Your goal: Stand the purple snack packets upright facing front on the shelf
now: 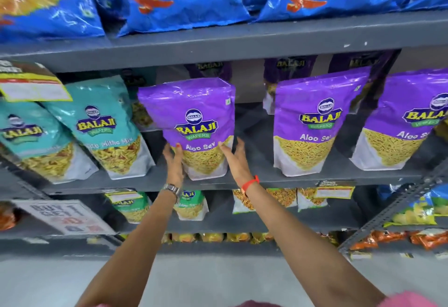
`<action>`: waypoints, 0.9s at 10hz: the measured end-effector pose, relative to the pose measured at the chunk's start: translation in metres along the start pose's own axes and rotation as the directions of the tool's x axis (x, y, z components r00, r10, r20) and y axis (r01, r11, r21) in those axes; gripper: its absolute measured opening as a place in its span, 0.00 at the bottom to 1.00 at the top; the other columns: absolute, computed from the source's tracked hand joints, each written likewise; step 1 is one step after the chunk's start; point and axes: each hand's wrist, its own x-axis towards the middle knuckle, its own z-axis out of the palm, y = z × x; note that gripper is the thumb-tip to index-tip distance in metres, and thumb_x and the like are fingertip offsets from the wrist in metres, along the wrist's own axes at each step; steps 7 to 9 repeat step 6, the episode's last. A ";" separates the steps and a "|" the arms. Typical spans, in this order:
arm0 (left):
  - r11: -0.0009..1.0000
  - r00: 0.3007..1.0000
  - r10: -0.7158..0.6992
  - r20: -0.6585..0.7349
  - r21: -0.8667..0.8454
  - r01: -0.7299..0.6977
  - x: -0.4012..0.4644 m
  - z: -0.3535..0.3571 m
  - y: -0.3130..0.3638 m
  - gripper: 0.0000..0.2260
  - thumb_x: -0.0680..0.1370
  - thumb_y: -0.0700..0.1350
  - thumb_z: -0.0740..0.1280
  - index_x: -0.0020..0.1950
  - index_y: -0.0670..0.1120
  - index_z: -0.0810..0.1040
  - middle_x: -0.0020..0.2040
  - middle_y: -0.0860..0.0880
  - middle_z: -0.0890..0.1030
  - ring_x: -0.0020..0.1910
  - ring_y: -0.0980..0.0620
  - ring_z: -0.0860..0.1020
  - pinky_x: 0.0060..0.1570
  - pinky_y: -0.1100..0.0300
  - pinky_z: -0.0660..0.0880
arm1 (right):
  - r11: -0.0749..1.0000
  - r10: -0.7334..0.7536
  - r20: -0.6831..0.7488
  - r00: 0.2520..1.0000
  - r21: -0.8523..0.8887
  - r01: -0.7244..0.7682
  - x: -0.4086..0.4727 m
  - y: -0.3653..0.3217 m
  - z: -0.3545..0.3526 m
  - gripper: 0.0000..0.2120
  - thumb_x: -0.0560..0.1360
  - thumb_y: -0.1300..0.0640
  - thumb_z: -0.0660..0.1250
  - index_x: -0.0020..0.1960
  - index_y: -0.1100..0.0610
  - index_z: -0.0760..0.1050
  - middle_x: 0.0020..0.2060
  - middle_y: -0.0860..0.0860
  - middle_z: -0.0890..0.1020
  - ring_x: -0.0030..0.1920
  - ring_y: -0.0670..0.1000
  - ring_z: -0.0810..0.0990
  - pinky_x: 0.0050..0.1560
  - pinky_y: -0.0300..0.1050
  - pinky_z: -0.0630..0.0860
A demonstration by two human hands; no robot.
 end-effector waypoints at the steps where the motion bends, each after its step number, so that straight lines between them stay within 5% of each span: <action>1: 0.998 0.992 -0.044 0.119 -0.038 0.049 -0.003 0.004 -0.003 0.20 0.80 0.46 0.53 0.70 0.42 0.54 0.67 0.44 0.67 0.61 0.47 0.70 0.63 0.52 0.68 | 1.000 0.015 -0.025 1.000 0.000 -0.015 -0.003 0.006 0.004 0.25 0.68 0.43 0.69 0.60 0.48 0.66 0.61 0.54 0.77 0.62 0.54 0.76 0.65 0.58 0.74; 2: 0.997 0.981 -0.064 0.182 -0.021 0.069 -0.005 0.013 -0.003 0.21 0.80 0.47 0.52 0.70 0.42 0.53 0.61 0.47 0.67 0.59 0.51 0.70 0.59 0.55 0.68 | 1.000 -0.010 -0.123 0.992 0.026 0.013 -0.005 0.010 0.000 0.21 0.67 0.41 0.68 0.56 0.46 0.69 0.59 0.53 0.78 0.61 0.54 0.77 0.63 0.56 0.75; 4: 0.996 0.960 -0.088 0.266 0.004 0.090 -0.013 0.023 -0.001 0.23 0.78 0.49 0.56 0.69 0.42 0.54 0.65 0.41 0.69 0.63 0.44 0.72 0.62 0.50 0.70 | 0.999 -0.012 -0.192 0.981 0.034 0.019 -0.001 0.009 -0.010 0.26 0.71 0.42 0.65 0.64 0.53 0.66 0.61 0.54 0.76 0.62 0.54 0.76 0.60 0.50 0.75; 5: 0.996 0.978 -0.086 0.188 0.054 0.077 -0.017 0.020 0.005 0.32 0.69 0.59 0.61 0.68 0.43 0.60 0.66 0.41 0.70 0.65 0.43 0.70 0.66 0.45 0.68 | 0.999 0.002 -0.163 0.987 0.033 0.004 -0.007 0.002 -0.010 0.18 0.75 0.47 0.63 0.62 0.52 0.65 0.54 0.50 0.77 0.55 0.50 0.78 0.46 0.36 0.76; 6: 0.991 0.999 0.017 0.031 0.132 -0.021 -0.025 0.018 0.005 0.34 0.68 0.57 0.59 0.71 0.44 0.58 0.72 0.43 0.63 0.72 0.46 0.60 0.72 0.45 0.59 | 0.998 -0.022 -0.186 0.982 0.048 0.032 -0.013 0.001 -0.014 0.22 0.76 0.51 0.63 0.67 0.55 0.63 0.56 0.50 0.76 0.56 0.46 0.77 0.42 0.29 0.76; 9: 0.991 0.999 0.017 0.031 0.132 -0.021 -0.025 0.018 0.005 0.34 0.68 0.57 0.59 0.71 0.44 0.58 0.72 0.43 0.63 0.72 0.46 0.60 0.72 0.45 0.59 | 0.998 -0.022 -0.186 0.982 0.048 0.032 -0.013 0.001 -0.014 0.22 0.76 0.51 0.63 0.67 0.55 0.63 0.56 0.50 0.76 0.56 0.46 0.77 0.42 0.29 0.76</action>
